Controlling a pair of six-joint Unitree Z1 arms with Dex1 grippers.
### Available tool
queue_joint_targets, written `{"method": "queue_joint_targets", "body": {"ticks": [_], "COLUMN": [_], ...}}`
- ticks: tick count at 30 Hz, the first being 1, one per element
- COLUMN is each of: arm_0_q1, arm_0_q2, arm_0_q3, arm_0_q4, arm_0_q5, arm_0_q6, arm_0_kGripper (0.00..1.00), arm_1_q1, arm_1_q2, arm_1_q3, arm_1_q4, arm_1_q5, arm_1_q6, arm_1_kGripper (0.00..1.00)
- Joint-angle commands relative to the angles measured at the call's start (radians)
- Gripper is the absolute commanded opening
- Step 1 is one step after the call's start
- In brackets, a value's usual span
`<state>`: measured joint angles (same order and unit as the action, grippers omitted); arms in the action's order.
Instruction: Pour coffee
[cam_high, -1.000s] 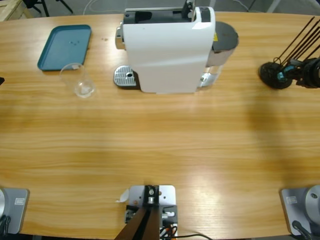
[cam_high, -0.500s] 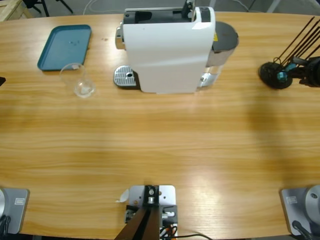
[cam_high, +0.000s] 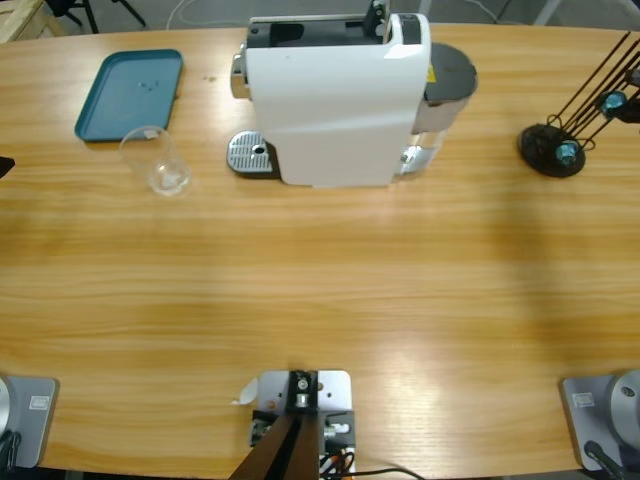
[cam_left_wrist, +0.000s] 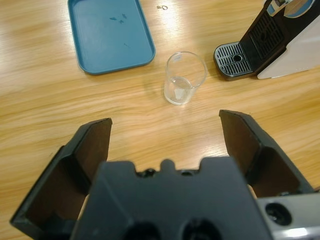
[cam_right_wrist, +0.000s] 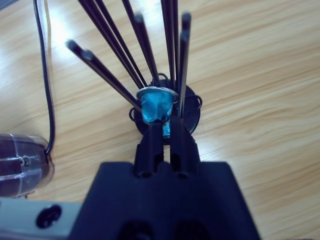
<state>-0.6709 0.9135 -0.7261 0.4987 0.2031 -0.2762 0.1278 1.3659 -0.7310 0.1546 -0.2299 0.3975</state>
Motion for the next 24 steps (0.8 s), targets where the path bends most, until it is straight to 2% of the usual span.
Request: {"method": "queue_joint_targets", "body": {"ticks": [1, 15, 21, 22, 23, 24], "arm_0_q1": [0.008, 0.008, 0.008, 0.008, 0.008, 0.008], "arm_0_q2": [0.026, 0.041, 0.041, 0.041, 0.042, 0.042], "arm_0_q3": [0.041, 0.059, 0.063, 0.063, 0.063, 0.063], "arm_0_q4": [-0.02, -0.048, -0.054, -0.054, -0.054, -0.054], "arm_0_q5": [-0.007, -0.003, 0.002, 0.002, 0.002, 0.002], "arm_0_q6": [0.008, 0.008, 0.008, 0.008, 0.008, 0.008], "arm_0_kGripper": [0.927, 0.927, 0.927, 0.927, 0.927, 0.927], "arm_1_q1": [-0.005, 0.029, 0.055, 0.063, 0.072, 0.081], "arm_1_q2": [-0.074, -0.16, -0.164, -0.165, -0.164, -0.167], "arm_1_q3": [-0.048, -0.357, -0.373, -0.361, -0.333, -0.289], "arm_1_q4": [0.088, 0.377, 0.423, 0.423, 0.417, 0.399], "arm_1_q5": [-0.02, -0.031, -0.026, -0.005, 0.014, 0.026], "arm_1_q6": [-0.016, -0.052, -0.057, -0.055, -0.052, -0.043], "arm_1_kGripper": [0.0, 0.0, 0.0, 0.037, 0.334, 0.532]}}
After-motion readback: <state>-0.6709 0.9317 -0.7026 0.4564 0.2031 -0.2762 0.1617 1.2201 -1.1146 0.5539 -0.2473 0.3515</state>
